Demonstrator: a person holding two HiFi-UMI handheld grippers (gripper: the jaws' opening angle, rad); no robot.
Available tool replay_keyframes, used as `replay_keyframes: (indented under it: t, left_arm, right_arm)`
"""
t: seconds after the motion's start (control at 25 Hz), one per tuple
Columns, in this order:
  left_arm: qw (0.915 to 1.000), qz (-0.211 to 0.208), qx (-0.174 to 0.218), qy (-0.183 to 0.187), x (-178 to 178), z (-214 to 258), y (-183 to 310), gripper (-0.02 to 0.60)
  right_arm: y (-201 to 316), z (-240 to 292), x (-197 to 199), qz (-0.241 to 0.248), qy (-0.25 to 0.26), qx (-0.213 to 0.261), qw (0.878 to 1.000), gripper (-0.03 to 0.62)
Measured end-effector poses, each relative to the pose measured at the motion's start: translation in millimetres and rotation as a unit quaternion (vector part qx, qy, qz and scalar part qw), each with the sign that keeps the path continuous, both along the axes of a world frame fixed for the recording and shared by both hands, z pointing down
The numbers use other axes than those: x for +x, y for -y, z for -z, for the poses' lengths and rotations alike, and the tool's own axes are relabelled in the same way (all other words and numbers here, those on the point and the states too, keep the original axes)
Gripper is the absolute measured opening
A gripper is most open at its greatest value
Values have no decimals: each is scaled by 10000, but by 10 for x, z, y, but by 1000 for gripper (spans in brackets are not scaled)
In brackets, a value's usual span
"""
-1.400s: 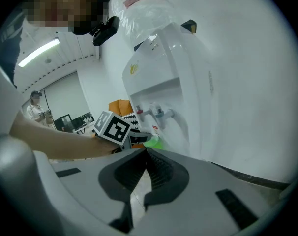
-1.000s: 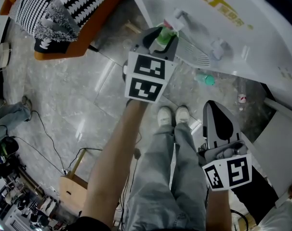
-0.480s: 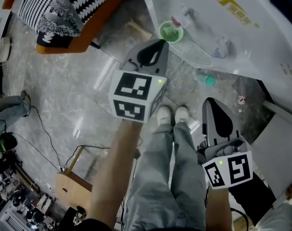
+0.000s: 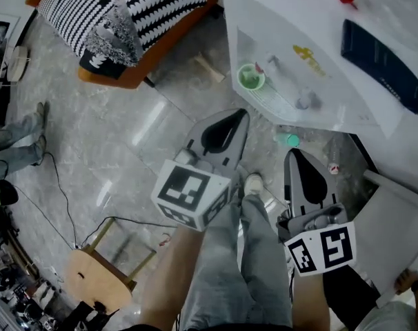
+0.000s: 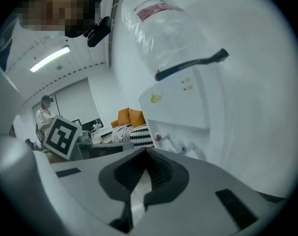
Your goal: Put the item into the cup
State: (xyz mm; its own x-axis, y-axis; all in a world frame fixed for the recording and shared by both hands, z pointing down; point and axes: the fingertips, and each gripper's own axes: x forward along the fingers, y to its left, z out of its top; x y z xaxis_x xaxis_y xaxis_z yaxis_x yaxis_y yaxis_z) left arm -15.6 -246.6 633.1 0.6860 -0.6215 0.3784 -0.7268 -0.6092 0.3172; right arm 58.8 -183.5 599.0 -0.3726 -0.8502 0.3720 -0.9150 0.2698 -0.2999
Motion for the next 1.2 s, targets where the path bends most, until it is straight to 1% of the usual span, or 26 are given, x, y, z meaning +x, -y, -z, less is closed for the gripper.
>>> replay_keyframes:
  t: [0.12,0.28,0.4,0.56,0.72,0.8,0.88,0.96,1.08,1.2]
  left_arm:
    - [9995,65,271,-126,-13,398,-100,12]
    - [9985,-106,525,-64,-6,938,-257,12]
    - [9973,-115,721,-112,40,1385,-330,12]
    - [9959,220,837,-259,65,1986,-474,12]
    - [9907,704,1027,-553,38,2538,-510,12]
    - [9887,837,1149,-475,25,2739,-551,13]
    - [9881,835,1254,-301,36,2893,-612,14]
    - [9885,794,1274,-183,24,3008,-686,13]
    - [9878,834,1302,-166,0,3198,-786,14]
    - [9859,815,1457,-126,13,3426,-901,13]
  right_arm:
    - [78,370,-52,190,-68,286,9994,10]
    - [37,848,-124,280,-90,473,9984,10]
    - [35,1225,-120,281,-88,692,9972,11]
    - [88,1877,-161,300,-26,1136,9931,11]
    - [105,2421,-142,269,0,1522,9880,11]
    - [69,2613,-99,244,-47,1627,9864,10]
    - [19,2759,-58,215,-122,1684,9854,10]
    - [-33,2878,-58,219,-162,1709,9849,9]
    - [-84,3075,-90,370,-266,1816,9823,11]
    - [-192,3294,-145,564,-331,1938,9789,9]
